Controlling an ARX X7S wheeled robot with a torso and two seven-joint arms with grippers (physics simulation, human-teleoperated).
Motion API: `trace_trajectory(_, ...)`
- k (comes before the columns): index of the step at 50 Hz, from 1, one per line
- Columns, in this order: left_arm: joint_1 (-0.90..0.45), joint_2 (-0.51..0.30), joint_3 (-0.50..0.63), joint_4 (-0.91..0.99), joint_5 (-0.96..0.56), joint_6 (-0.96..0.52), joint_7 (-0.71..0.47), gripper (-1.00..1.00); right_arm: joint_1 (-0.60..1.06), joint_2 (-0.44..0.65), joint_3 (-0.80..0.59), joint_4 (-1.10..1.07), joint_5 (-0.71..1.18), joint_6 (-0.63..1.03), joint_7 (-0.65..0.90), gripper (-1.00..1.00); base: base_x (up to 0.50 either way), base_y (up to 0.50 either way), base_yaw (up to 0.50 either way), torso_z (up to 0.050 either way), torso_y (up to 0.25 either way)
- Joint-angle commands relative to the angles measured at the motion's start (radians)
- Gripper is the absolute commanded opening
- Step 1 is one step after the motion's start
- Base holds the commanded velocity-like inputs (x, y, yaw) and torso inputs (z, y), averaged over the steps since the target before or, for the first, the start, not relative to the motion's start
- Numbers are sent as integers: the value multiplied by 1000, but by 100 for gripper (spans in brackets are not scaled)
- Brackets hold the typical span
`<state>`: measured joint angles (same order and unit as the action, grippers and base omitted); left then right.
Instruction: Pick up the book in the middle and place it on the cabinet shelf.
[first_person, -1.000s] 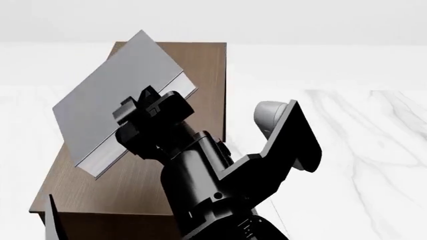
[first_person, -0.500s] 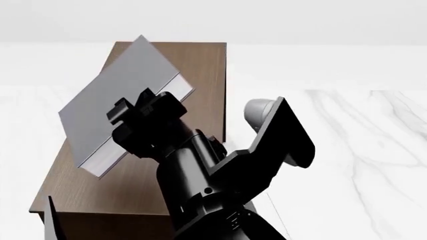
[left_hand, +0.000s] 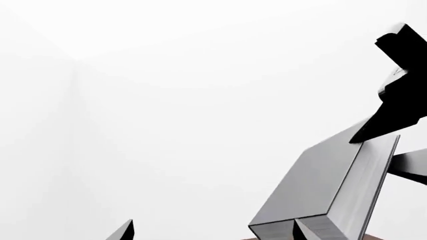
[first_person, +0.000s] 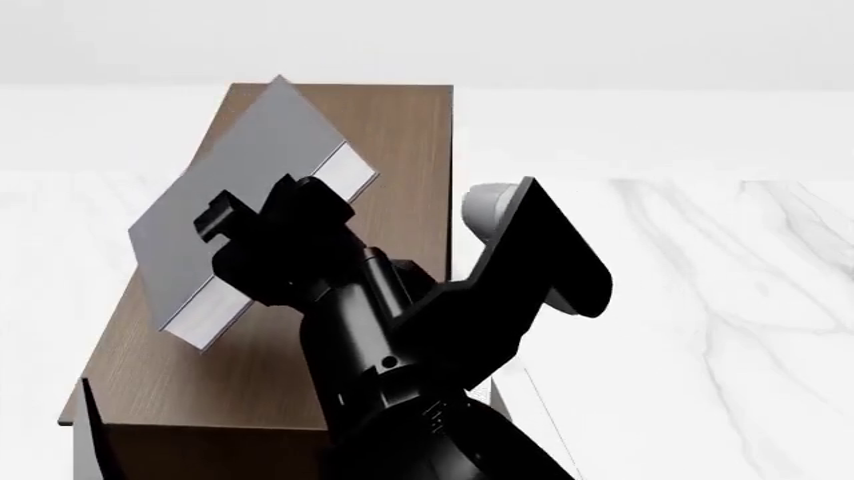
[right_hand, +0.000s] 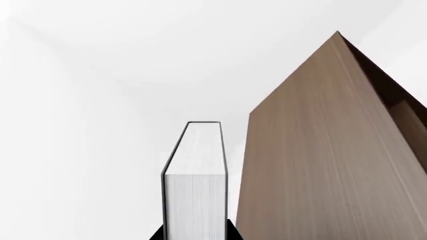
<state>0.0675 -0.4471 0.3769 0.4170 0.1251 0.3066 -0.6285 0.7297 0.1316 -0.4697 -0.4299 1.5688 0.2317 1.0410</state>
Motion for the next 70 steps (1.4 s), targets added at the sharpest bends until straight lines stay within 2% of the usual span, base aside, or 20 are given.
trace_trajectory(1, 3, 11, -29, 51, 10, -46, 26, 100, 50, -28, 16, 48, -59, -6, -62, -100, 0, 0, 0, 0, 0)
trace_trajectory(4, 3, 10, -30, 56, 8, -50, 26, 100, 56, -28, 12, 60, -62, -9, -66, -100, 0, 0, 0, 0, 0)
trace_trajectory(6, -12, 22, -12, -66, 25, 52, 3, 100, 55, -28, 6, 66, -67, -10, -71, -100, 0, 0, 0, 0, 5)
trace_trajectory(10, -20, 27, -5, -121, 32, 97, -9, 100, 48, -27, -5, 75, -73, -12, -78, -100, 0, 0, 0, 0, 0)
trace_trajectory(38, -38, 26, 6, -198, 18, 146, -20, 100, 7, -34, -45, 138, -22, -43, -114, -100, 0, 0, 0, 0, 1)
trace_trajectory(70, -46, 27, 15, -238, 3, 161, -28, 100, -28, 50, -64, 117, -61, -54, -91, -100, 0, 0, -1, 0, 0)
